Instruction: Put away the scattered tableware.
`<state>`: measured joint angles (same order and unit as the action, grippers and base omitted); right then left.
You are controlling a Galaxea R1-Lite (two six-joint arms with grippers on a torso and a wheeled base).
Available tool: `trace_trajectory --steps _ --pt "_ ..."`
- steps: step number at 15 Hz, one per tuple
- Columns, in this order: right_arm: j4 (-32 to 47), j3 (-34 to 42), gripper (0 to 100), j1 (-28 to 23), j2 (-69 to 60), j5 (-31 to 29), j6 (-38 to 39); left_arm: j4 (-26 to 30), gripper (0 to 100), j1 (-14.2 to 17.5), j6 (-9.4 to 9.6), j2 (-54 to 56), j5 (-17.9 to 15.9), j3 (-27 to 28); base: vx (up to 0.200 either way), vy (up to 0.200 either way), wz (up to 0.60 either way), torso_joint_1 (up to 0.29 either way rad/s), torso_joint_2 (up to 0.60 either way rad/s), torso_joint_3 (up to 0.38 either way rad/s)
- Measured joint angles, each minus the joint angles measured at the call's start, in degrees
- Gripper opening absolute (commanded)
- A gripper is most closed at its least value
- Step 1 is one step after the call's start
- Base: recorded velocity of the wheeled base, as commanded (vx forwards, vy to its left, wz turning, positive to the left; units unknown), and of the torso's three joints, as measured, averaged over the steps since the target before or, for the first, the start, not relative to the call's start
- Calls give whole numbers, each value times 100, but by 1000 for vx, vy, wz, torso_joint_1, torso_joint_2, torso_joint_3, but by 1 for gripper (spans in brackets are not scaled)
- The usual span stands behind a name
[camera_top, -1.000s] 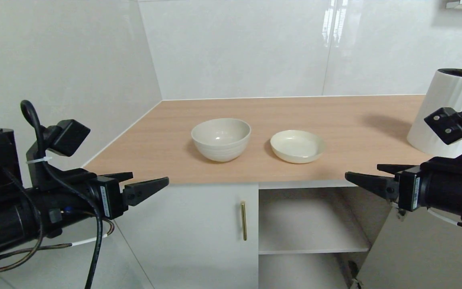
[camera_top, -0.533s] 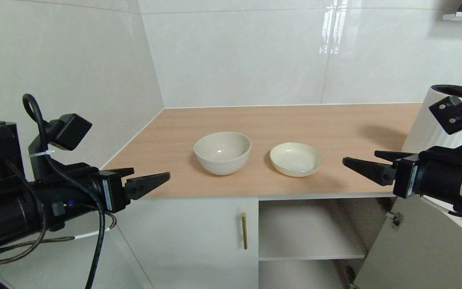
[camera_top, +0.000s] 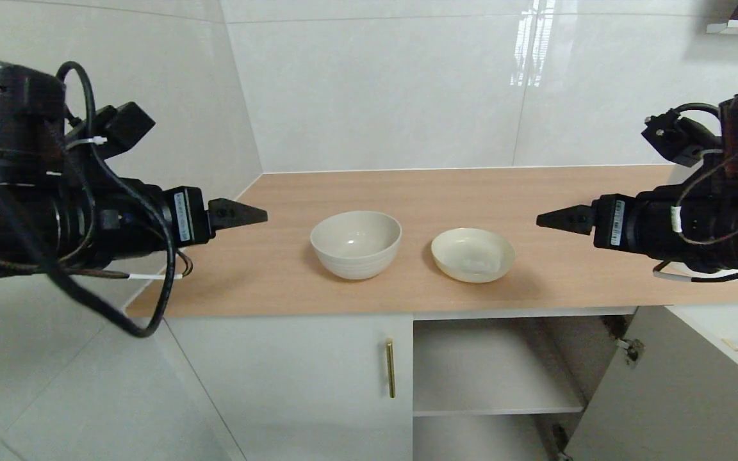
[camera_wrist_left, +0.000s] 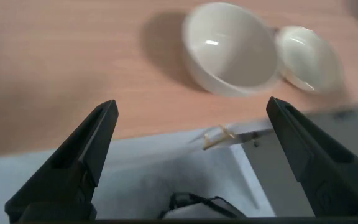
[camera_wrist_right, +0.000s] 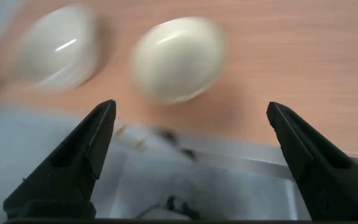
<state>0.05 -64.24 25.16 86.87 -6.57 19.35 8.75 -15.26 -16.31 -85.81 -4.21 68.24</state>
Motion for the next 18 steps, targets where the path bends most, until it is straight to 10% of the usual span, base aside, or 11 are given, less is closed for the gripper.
trace_trajectory --steps 6,17,18 --pt "38 -168 100 289 500 -438 262 1103 100 -808 -1692 -1763 1821 2081 0 0 0 0 0 0" --pt "-80 -99 100 295 485 -438 262 1020 100 -942 -1825 -2946 2046 2611 0 0 0 0 0 0" --pt "-122 -99 100 295 486 -440 262 1020 0 -940 -1825 -2976 2046 2614 0 0 0 0 0 0"
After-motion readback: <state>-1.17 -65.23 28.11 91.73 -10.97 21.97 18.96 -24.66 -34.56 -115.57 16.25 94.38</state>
